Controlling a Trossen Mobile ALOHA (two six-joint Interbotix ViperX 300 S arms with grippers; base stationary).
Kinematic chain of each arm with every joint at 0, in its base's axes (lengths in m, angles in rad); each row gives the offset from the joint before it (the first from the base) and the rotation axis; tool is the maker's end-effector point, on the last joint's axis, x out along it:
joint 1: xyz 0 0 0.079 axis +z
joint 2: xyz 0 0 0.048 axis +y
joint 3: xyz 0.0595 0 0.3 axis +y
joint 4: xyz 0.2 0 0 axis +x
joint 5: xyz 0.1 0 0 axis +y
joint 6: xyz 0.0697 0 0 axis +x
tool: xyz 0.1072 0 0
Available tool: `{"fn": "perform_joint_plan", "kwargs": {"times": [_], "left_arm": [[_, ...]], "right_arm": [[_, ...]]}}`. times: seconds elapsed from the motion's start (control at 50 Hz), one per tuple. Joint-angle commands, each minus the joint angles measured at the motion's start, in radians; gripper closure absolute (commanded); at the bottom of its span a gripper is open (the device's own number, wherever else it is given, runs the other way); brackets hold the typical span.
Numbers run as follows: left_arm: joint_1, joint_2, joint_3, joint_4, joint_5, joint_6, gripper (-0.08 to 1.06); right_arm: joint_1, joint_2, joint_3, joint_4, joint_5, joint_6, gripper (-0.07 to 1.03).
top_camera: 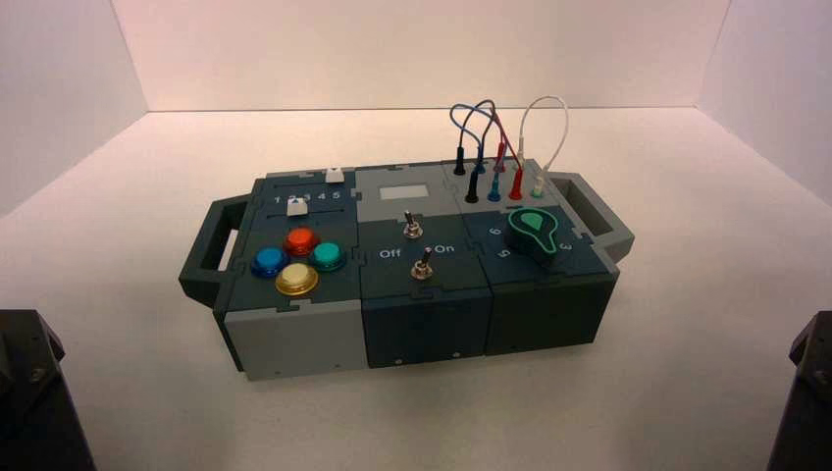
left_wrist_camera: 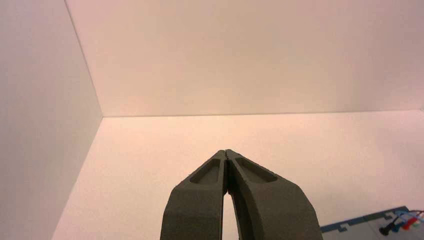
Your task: Move the top slider to position 2.
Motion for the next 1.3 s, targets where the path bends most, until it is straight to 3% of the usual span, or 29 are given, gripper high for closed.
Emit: {"fn": "perform_joint_plan", "kwargs": {"times": [0.02,0.24,0.4,0.74,1.0,1.3], "left_arm": [[0.003,0.020,-0.067,0.002,0.080,0.006,1.01],[-0.002,0.066,-0.132,-0.002,0.397,0.006,1.01],[-0.014,0.060,-0.133,-0.014,0.506,0.008,1.01],[-0.094,0.075,-0.144,-0.035,0.629,0.005,1.01],[-0.155,0.110,-0.160,-0.040,0.641,-0.009,1.01],[-0.170,0.201,-0.176,-0.040,0.632,-0.002,1.01]], "right_arm": [[-0.003,0.003,-0.029,0.006,-0.002,0.005,0.99],[-0.003,0.017,-0.029,0.012,0.000,0.011,0.99],[0.000,0.061,-0.046,0.069,0.051,0.017,0.99],[0.041,0.172,-0.092,0.104,0.143,0.014,0.99],[0.167,0.229,-0.120,0.135,0.202,0.014,0.99],[0.275,0.336,-0.140,0.193,0.224,0.012,0.99]]}}
